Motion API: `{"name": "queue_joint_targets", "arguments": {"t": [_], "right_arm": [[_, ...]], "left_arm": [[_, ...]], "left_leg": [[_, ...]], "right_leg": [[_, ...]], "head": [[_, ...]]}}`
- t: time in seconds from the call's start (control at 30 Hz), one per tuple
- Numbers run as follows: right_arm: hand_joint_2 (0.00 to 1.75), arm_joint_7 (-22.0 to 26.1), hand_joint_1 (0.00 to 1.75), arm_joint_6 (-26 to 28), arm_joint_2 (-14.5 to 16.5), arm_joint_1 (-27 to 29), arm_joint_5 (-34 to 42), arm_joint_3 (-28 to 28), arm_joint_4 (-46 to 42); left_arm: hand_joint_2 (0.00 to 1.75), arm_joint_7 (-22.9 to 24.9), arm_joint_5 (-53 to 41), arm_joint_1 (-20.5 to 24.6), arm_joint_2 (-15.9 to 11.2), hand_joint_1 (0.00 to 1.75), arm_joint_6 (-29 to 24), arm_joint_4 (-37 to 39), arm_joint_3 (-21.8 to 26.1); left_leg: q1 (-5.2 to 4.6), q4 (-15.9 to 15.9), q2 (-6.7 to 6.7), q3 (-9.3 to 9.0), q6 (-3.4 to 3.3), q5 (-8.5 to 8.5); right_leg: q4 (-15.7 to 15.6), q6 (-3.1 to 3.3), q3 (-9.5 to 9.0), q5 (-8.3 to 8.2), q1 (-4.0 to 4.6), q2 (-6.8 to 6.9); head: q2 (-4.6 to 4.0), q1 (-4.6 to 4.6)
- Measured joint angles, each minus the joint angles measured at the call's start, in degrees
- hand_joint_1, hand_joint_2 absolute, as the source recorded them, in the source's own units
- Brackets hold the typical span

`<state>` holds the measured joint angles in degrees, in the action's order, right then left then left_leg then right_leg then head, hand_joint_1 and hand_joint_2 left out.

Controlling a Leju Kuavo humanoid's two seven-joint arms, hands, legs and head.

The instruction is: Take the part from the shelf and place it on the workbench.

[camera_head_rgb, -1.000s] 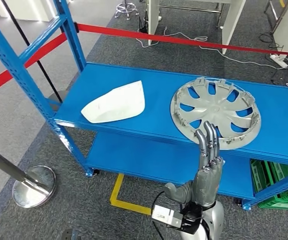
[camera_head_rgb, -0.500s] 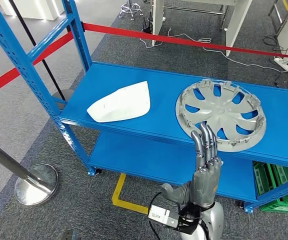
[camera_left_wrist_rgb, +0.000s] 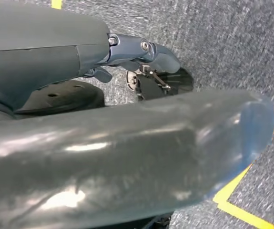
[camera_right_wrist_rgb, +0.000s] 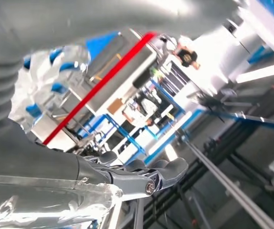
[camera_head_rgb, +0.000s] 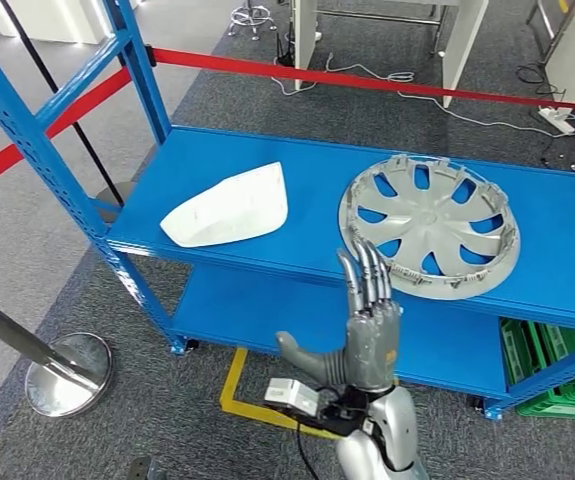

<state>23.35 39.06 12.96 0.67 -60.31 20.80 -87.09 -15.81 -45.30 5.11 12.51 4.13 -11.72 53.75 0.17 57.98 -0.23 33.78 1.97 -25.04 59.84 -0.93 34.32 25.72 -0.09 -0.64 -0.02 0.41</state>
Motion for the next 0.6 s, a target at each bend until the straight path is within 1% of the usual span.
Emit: {"name": "queue_joint_targets", "arguments": {"t": [0.03,0.1,0.13,0.17,0.2,0.23,0.27,0.3,0.33,0.37,0.4,0.43,0.47,0.5,0.53,0.6], "right_arm": [[1.75,-1.78,0.0,0.0,-0.17,-1.52,-0.11,1.01,1.43],[1.75,-5.23,0.0,0.0,-0.39,-4.86,-0.32,2.97,4.33],[1.75,-6.87,0.0,0.0,-0.43,-6.66,-0.64,3.8,5.83],[1.75,-8.48,0.0,-0.01,-0.46,-8.53,-1.09,4.52,7.38],[1.75,-10.04,0.0,-0.12,-0.54,-10.31,-1.68,5.08,9.0],[1.75,-11.88,0.0,-0.43,-0.69,-12.15,-2.49,5.52,10.84],[1.75,-13.97,0.0,-0.97,-0.95,-14.02,-3.43,5.84,12.76],[1.75,-16.27,0.0,-1.66,-1.27,-16.01,-4.45,6.03,15.0],[1.75,-18.47,0.0,-2.32,-1.62,-18.24,-5.3,6.14,17.41],[1.75,-20.17,0.0,-2.83,-1.96,-20.49,-5.85,6.19,19.83],[1.75,-21.35,0.0,-3.16,-2.24,-22.62,-6.19,6.19,22.07],[1.75,-22.1,0.0,-3.36,-2.47,-24.54,-6.4,6.19,23.91],[1.75,-22.64,0.0,-3.52,-2.63,-26.21,-6.63,6.19,25.66],[1.75,-23.2,0.0,-3.61,-2.75,-27.66,-6.83,6.16,27.4],[1.75,-23.81,0.0,-3.63,-2.89,-28.95,-6.93,6.02,29.23],[1.75,-24.52,0.0,-3.75,-3.17,-31.17,-6.43,5.47,32.52]], "left_arm": [[0.0,0.01,-0.35,0.08,0.02,0.0,0.11,0.0,-0.11],[0.0,0.01,-0.94,0.13,0.06,0.0,0.33,0.0,-0.31],[0.0,0.01,-1.27,0.15,0.08,0.0,0.47,0.0,-0.38],[0.0,0.07,-1.58,0.21,0.11,0.0,0.65,0.0,-0.42],[0.0,0.16,-1.88,0.29,0.15,0.0,0.81,0.0,-0.45],[0.0,0.3,-2.2,0.36,0.19,0.0,0.96,0.0,-0.48],[0.0,0.5,-2.52,0.42,0.22,0.0,1.1,0.0,-0.52],[0.0,0.71,-2.84,0.49,0.22,0.0,1.21,0.0,-0.6],[0.0,0.9,-3.14,0.58,0.23,0.0,1.33,0.0,-0.73],[0.0,1.08,-3.4,0.71,0.23,0.0,1.45,0.0,-0.91],[0.0,1.21,-3.62,0.86,0.25,0.0,1.57,0.0,-1.13],[0.0,1.29,-3.77,1.02,0.27,0.0,1.67,0.0,-1.37],[0.0,1.38,-3.9,1.18,0.28,0.0,1.75,0.0,-1.59],[0.0,1.48,-4.03,1.33,0.29,0.0,1.84,0.0,-1.75],[0.0,1.6,-4.18,1.45,0.31,0.0,1.91,0.0,-1.88],[0.0,1.87,-4.59,1.69,0.33,0.0,2.04,0.0,-2.04]], "left_leg": [[-0.06,-0.62,-0.04,-0.16,-0.29,-0.08],[0.05,-0.79,-0.06,-0.1,-0.96,0.18],[0.15,-0.92,-0.04,-0.14,-1.3,0.32],[0.26,-1.05,0.01,-0.19,-1.59,0.44],[0.28,-1.06,0.04,-0.18,-1.78,0.47],[0.27,-1.06,0.06,-0.17,-1.9,0.46],[0.25,-1.05,0.07,-0.17,-1.96,0.46],[0.24,-1.04,0.06,-0.18,-1.98,0.45],[0.24,-1.02,0.04,-0.21,-1.98,0.45],[0.24,-1.01,0.02,-0.27,-1.96,0.44],[0.25,-0.99,-0.01,-0.35,-1.88,0.4],[0.13,-0.92,-0.04,-0.37,-1.69,0.34],[0.03,-0.86,-0.08,-0.34,-1.42,0.32],[-0.07,-0.85,-0.11,-0.26,-1.09,0.36],[-0.13,-0.91,-0.12,-0.18,-0.75,0.47],[-0.04,-1.01,-0.12,-0.09,-0.18,0.51]], "right_leg": [[-0.09,-0.36,0.05,-0.05,0.09,-0.05],[-0.16,-0.98,0.18,-0.01,0.0,-0.01],[0.74,-1.29,0.63,0.64,-0.02,0.05],[2.84,-1.56,1.63,1.89,-0.03,0.11],[6.05,-1.76,3.13,3.57,-0.05,0.17],[9.92,-1.91,4.97,5.32,-0.06,0.2],[13.3,-2.0,6.63,6.47,-0.07,0.2],[15.11,-2.04,7.61,6.63,-0.06,0.2],[14.78,-2.01,7.61,5.69,-0.05,0.2],[12.29,-1.93,6.55,3.88,-0.06,0.21],[8.4,-1.81,4.75,1.72,-0.06,0.22],[4.54,-1.66,2.88,0.21,-0.03,0.22],[1.69,-1.41,1.5,-0.74,-0.01,0.18],[0.08,-1.16,0.76,-1.06,0.03,0.12],[-0.35,-0.87,0.64,-0.94,0.12,0.02],[-0.54,-0.26,0.73,-1.18,0.04,-0.1]], "head": [[0.0,0.05],[0.0,0.15],[0.0,0.33],[0.0,0.46],[0.0,0.63],[0.0,0.77],[0.0,0.76],[0.0,0.79],[0.0,0.81],[0.0,0.8],[0.0,0.83],[0.0,0.81],[0.0,0.78],[0.0,0.72],[0.0,0.65],[0.0,0.59]]}}
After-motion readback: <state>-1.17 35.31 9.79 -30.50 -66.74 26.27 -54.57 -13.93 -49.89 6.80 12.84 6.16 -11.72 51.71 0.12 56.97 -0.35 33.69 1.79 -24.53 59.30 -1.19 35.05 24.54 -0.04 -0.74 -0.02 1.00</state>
